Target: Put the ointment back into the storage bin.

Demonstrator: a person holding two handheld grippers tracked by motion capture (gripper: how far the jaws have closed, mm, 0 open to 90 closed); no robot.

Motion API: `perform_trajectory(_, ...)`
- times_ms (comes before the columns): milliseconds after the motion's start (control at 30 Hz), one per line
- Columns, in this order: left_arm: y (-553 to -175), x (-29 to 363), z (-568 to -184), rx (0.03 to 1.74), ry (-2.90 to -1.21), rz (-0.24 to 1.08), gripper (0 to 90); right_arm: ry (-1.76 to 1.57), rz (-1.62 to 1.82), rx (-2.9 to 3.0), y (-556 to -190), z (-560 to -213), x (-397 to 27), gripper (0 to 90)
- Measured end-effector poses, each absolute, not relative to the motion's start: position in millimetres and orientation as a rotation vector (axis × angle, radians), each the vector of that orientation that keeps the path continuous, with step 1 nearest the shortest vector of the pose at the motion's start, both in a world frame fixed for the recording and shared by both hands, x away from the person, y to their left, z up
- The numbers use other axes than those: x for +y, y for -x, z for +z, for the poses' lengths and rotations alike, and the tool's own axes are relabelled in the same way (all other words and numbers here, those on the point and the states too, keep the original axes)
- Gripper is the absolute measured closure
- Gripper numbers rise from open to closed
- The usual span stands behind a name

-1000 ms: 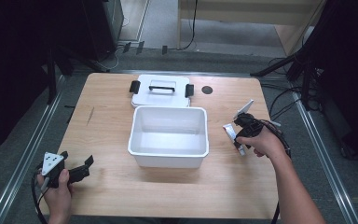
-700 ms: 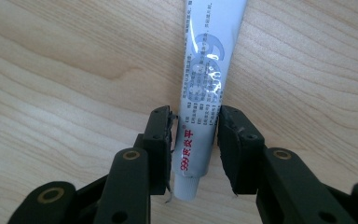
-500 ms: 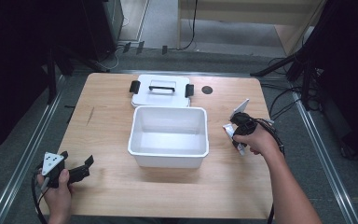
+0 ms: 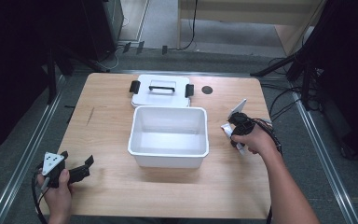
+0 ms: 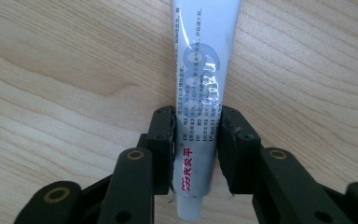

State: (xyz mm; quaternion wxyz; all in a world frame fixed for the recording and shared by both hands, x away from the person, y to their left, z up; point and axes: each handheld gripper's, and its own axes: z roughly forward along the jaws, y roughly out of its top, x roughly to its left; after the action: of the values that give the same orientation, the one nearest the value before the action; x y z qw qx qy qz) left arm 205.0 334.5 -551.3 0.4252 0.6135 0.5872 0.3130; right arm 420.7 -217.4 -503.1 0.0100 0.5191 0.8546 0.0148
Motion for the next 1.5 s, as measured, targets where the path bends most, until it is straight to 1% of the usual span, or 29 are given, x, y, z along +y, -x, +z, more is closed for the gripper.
perform_trajectory(333,-205.1,334.5,-551.3,1.469,-1.536,0.783,0.2,-1.566,0.05,2.668,-416.5,-503.3,-215.9,72.0)
perform_trajectory(567,-204.9,334.8,-551.3,1.47,-1.534,0.781,0.2,-1.529,0.053,2.689,-416.6,-499.8,-217.9,72.4)
perform_trajectory(667,-205.2,334.6,-551.3,1.47,-1.535,0.781,0.3,-1.528,0.091,2.69,-416.8,-490.5,-221.2,72.5)
perform_trajectory(900,-205.1,334.1,-551.3,1.47,-1.536,0.787,0.2,-1.5,0.171,2.688,-413.7,-456.5,-219.9,72.4)
perform_trajectory(1433,-205.1,334.5,-551.3,1.47,-1.535,0.783,0.3,-1.381,0.262,2.736,-402.2,-389.7,-191.5,72.4)
perform_trajectory(1467,-205.1,334.6,-551.3,1.47,-1.535,0.782,0.2,-1.374,0.269,2.732,-399.8,-381.6,-187.3,72.4)
perform_trajectory(1500,-205.1,334.6,-551.3,1.47,-1.536,0.782,0.2,-1.374,0.269,2.732,-399.8,-381.6,-187.3,72.4)
